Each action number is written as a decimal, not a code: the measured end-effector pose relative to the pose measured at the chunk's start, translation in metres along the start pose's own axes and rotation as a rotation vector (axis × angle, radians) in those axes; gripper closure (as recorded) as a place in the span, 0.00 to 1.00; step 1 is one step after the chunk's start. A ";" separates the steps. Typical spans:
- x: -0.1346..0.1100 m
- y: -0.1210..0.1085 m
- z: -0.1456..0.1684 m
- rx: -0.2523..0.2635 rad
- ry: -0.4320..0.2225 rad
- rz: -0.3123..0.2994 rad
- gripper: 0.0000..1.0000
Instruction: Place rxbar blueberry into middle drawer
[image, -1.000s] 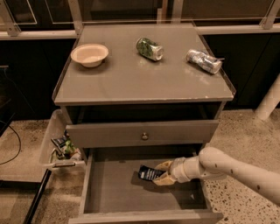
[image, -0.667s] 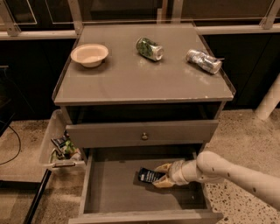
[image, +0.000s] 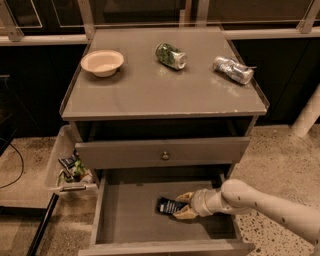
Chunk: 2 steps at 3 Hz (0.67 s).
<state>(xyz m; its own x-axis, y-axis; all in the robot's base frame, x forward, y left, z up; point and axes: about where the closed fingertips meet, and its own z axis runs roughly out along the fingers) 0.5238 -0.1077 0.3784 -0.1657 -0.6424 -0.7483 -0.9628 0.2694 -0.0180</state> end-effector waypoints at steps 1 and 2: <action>0.000 0.000 0.001 -0.001 0.000 0.001 0.82; 0.000 0.000 0.001 -0.001 0.000 0.001 0.59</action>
Offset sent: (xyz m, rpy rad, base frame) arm -0.0003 0.0003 -0.0006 0.0007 0.0009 0.0001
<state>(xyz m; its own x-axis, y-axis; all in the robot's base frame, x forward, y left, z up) 0.5236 -0.1074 0.3778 -0.1664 -0.6418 -0.7486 -0.9629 0.2693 -0.0169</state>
